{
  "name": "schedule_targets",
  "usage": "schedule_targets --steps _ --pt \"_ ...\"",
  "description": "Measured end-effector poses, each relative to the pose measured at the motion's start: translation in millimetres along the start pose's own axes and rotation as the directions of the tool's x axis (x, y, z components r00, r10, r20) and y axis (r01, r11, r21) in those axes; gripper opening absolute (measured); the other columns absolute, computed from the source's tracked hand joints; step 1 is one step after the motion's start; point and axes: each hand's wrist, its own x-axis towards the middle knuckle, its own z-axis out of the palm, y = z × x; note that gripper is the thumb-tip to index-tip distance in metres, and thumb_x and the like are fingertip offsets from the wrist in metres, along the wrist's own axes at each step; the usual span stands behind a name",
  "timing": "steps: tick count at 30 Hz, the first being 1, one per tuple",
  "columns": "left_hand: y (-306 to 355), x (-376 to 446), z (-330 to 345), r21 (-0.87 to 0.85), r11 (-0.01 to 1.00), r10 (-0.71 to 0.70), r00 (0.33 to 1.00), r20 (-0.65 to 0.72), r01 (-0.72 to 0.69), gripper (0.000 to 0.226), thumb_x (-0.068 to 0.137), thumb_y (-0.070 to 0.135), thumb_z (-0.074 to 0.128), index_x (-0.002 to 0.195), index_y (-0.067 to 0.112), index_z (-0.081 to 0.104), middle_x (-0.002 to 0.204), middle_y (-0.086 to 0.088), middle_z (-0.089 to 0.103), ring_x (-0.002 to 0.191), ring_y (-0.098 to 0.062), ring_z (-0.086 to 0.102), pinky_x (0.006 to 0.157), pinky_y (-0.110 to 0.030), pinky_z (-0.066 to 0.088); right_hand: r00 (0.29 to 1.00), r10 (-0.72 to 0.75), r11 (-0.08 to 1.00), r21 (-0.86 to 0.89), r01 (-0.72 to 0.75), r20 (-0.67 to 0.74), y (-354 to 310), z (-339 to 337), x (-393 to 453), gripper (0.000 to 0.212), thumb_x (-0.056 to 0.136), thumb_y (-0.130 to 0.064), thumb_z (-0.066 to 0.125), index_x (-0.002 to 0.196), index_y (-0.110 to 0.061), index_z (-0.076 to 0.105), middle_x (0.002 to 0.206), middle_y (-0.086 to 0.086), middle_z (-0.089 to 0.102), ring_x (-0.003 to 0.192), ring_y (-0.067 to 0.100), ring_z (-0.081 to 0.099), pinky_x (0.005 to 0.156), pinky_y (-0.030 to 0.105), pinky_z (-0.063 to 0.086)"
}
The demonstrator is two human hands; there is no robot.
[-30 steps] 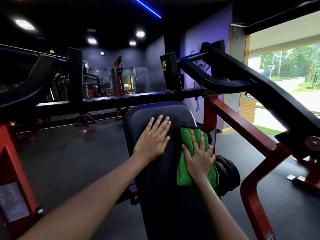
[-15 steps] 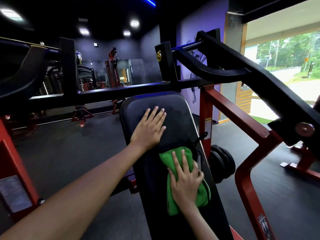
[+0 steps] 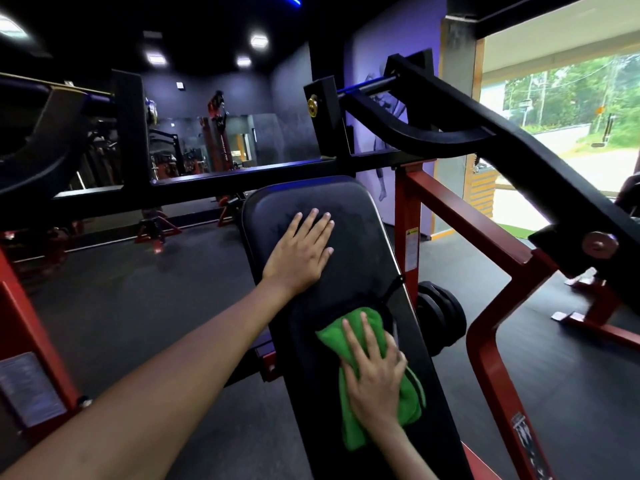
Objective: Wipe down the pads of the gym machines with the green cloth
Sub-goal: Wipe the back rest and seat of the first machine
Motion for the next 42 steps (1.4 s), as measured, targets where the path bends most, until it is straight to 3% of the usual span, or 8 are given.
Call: schedule_targets --steps 6,12,17,24,30,35,38,42 --pt "5.9 -8.9 -0.1 0.003 0.996 0.091 0.996 -0.02 -0.091 0.053 0.094 0.031 0.027 0.134 0.006 0.053 0.14 -0.009 0.051 0.131 -0.025 0.047 0.112 -0.04 0.024 0.86 0.505 0.843 0.172 -0.51 0.08 15.0 -7.6 47.0 0.054 0.088 -0.055 0.033 0.14 -0.044 0.023 0.152 -0.001 0.034 0.13 0.045 0.033 0.099 0.068 0.027" --pt "6.1 -10.0 -4.9 -0.032 0.996 0.083 0.996 -0.044 -0.085 0.05 0.094 0.028 0.031 0.132 0.005 0.054 0.139 -0.01 0.052 0.129 -0.027 0.048 0.108 -0.042 0.036 0.99 0.132 0.99 0.048 -0.135 0.058 -34.5 -6.7 -12.9 0.059 0.084 -0.04 0.042 0.142 -0.036 0.034 0.148 0.002 0.041 0.116 0.034 0.036 0.088 0.059 0.041" --pt "12.9 -21.4 -2.5 -0.043 0.992 0.114 0.993 -0.039 -0.116 0.05 0.094 0.027 0.03 0.133 0.005 0.053 0.139 -0.01 0.052 0.13 -0.026 0.048 0.109 -0.042 0.035 0.966 -0.247 0.969 -0.014 0.249 0.079 29.5 -13.4 -40.2 0.079 0.076 -0.035 0.044 0.148 -0.046 0.013 0.152 -0.004 0.029 0.116 0.032 0.039 0.093 0.048 0.032" --pt "15.4 -21.4 -1.2 0.006 0.993 0.114 0.993 -0.036 -0.114 0.049 0.094 0.027 0.03 0.131 0.008 0.056 0.138 -0.008 0.053 0.129 -0.024 0.049 0.11 -0.041 0.031 0.947 0.304 0.944 0.106 -0.314 0.099 -1.5 -11.8 16.7 0.052 0.089 -0.043 0.039 0.14 -0.036 0.038 0.148 0.004 0.042 0.118 0.041 0.038 0.088 0.062 0.038" --pt "15.2 -21.4 -1.2 -0.007 0.991 0.13 0.991 -0.039 -0.13 0.05 0.095 0.027 0.029 0.131 0.006 0.055 0.137 -0.009 0.054 0.129 -0.026 0.049 0.108 -0.043 0.035 0.992 -0.118 0.993 0.022 0.117 0.048 -44.3 -7.3 -42.6 0.071 0.076 -0.035 0.046 0.145 -0.038 0.03 0.15 0.002 0.037 0.117 0.035 0.038 0.094 0.056 0.034" --pt "15.1 -22.4 -1.2 -0.01 0.991 0.136 0.991 -0.016 -0.137 0.05 0.095 0.027 0.028 0.131 0.006 0.055 0.137 -0.01 0.054 0.13 -0.026 0.048 0.11 -0.043 0.033 0.855 -0.515 0.852 -0.067 0.519 0.064 34.9 -6.2 -58.5 0.074 0.079 -0.04 0.046 0.148 -0.043 0.019 0.159 -0.007 0.011 0.118 0.033 0.041 0.095 0.047 0.032" --pt "15.3 -21.9 1.0 0.01 0.991 0.135 0.991 -0.024 -0.135 0.05 0.096 0.028 0.028 0.13 0.006 0.056 0.137 -0.009 0.055 0.13 -0.025 0.048 0.11 -0.042 0.033 0.989 -0.1 0.995 -0.008 0.101 0.11 52.2 -11.6 -49.4 0.068 0.082 -0.038 0.042 0.147 -0.042 0.022 0.155 -0.004 0.024 0.118 0.033 0.038 0.095 0.05 0.034" --pt "16.1 -21.2 0.8 0.021 0.991 0.131 0.991 -0.029 -0.131 0.049 0.095 0.028 0.029 0.129 0.007 0.058 0.135 -0.009 0.056 0.128 -0.026 0.05 0.109 -0.042 0.034 0.912 0.395 0.9 0.153 -0.408 0.109 3.0 -10.0 -31.4 0.052 0.09 -0.046 0.037 0.141 -0.04 0.032 0.15 0.003 0.037 0.119 0.035 0.032 0.091 0.063 0.036"
